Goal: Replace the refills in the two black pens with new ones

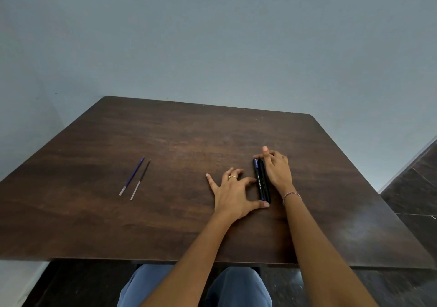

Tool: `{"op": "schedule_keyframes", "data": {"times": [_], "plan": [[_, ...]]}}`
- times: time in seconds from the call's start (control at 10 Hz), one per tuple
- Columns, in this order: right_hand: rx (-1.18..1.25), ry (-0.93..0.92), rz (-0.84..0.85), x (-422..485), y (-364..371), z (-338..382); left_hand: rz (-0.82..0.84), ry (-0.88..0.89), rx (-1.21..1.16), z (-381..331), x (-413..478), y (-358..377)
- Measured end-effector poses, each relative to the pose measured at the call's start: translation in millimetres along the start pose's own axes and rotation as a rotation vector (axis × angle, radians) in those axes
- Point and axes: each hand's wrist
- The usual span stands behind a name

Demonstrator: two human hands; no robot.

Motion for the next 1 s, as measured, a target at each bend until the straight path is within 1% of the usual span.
{"op": "schedule_keyframes", "data": {"times": [0.4,0.6,0.8,0.9,1.0], "plan": [[0.049,0.009,0.023,-2.7,-3.5,2.1,0.013,0.003,0.002,1.3,-0.6,-0.2],[0.151,0.019,-0.042,-8.3,-5.8,0.5,-0.001,0.023,-0.03,2.7,-0.6,-0.3],[0.221,-0.005,-0.058,-24.4,-8.1,-0.1,-0.003,0.055,-0.192,8.3,-3.6,-7.6],[0.234,-0.001,-0.097,-31.4,-10.4,0.9,0.012,0.075,-0.238,10.0,-4.3,-12.0],[0.257,-0.036,-0.18,-42.6,-12.8,1.0,0.041,0.119,-0.303,19.9,-6.0,-17.8]]}}
Point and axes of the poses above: each hand's wrist, its own x-axis towards the middle knuckle, its own y-axis out of the palm, z = x × y, and after that the axes turned 8 degrees about y, right-handed
